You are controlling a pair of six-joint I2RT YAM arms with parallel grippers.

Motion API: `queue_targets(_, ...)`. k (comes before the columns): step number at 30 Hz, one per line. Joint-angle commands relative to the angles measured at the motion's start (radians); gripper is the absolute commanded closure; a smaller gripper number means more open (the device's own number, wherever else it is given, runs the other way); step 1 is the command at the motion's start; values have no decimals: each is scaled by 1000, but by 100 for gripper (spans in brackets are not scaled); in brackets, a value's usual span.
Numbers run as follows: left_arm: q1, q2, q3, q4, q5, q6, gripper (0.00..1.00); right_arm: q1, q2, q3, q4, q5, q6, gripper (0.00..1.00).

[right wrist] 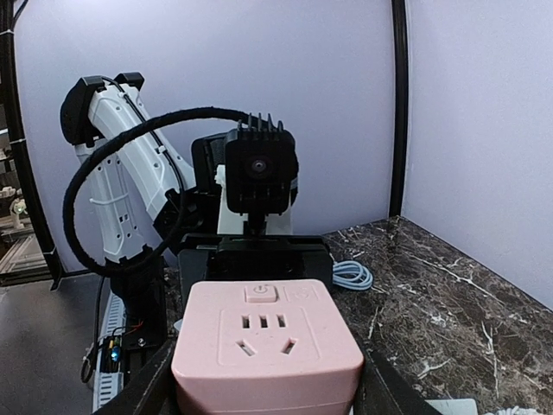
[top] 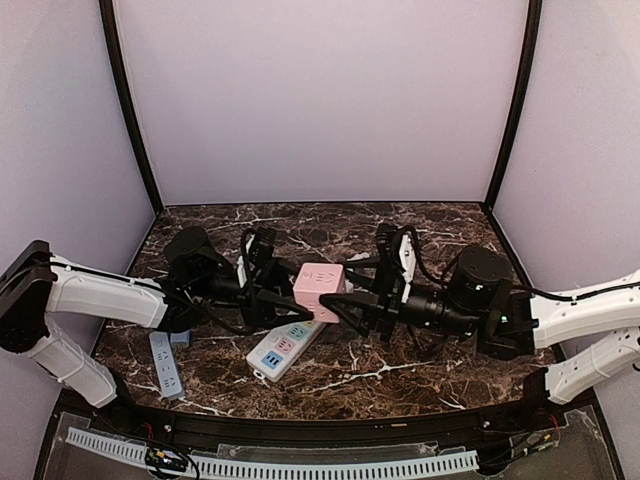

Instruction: Insert the plug

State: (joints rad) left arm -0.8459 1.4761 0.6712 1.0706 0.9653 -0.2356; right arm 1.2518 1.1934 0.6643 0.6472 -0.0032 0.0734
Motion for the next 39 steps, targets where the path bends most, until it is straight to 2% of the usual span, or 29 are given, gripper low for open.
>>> queue_targets(1, 3, -66, 45, -267, 44, 144, 90, 9, -71, 106, -312, -1, -3, 35)
queue_targets(3, 3, -91, 62, -417, 34, 241, 91, 11, -101, 170, -495, 0, -1, 16)
queue_targets(6, 2, -112, 79, -578, 19, 337, 97, 10, -130, 289, -714, 23, -10, 6)
queue_targets(12, 2, -123, 125, -712, 26, 420, 99, 9, -107, 488, -971, -44, -32, 5)
queue_targets(20, 2, -137, 163, -864, 49, 505, 99, -1, 78, 639, -1207, -81, 4, 3)
queue_targets(33, 2, -135, 169, -902, 49, 533, 99, -32, 252, 732, -1263, -188, 1, 3)
queue_targets(39, 2, -133, 171, -912, 45, 542, 99, -53, 291, 748, -1262, -231, 2, 12)
